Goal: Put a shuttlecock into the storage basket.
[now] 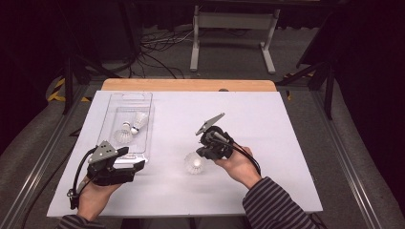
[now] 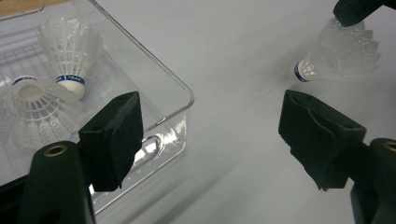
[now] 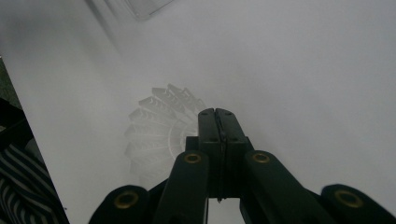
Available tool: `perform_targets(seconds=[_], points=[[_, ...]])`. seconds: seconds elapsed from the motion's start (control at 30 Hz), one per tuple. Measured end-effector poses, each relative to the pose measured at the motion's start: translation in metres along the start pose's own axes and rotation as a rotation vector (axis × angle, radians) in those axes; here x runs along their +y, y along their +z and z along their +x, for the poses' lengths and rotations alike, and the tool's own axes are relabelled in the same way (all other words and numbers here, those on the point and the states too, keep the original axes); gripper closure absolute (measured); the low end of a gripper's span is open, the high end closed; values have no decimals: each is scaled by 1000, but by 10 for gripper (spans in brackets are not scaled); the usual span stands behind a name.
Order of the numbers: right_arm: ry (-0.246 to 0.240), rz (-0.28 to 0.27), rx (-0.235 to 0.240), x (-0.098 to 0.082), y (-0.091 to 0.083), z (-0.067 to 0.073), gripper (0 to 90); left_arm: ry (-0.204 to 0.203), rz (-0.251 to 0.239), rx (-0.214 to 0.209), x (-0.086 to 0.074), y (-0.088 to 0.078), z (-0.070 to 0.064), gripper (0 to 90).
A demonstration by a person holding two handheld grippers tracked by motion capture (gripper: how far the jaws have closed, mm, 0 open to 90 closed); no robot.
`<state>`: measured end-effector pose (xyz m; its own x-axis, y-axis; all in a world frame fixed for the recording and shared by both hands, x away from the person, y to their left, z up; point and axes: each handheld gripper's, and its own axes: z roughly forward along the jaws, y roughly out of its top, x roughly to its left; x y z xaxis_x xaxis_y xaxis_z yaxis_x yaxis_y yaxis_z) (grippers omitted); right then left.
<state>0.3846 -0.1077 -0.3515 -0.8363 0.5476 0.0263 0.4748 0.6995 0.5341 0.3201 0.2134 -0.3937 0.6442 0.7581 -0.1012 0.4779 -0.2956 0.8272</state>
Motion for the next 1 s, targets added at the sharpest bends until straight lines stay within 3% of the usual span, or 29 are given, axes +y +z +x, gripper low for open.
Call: perform_targets(seconds=[0.43, 1.0], points=[[-5, -3, 3, 2, -1, 1, 900, 20, 46, -32, 17, 6, -8, 274], [-15, -3, 7, 7, -1, 5, 900, -6, 124, -74, 30, 23, -20, 357]])
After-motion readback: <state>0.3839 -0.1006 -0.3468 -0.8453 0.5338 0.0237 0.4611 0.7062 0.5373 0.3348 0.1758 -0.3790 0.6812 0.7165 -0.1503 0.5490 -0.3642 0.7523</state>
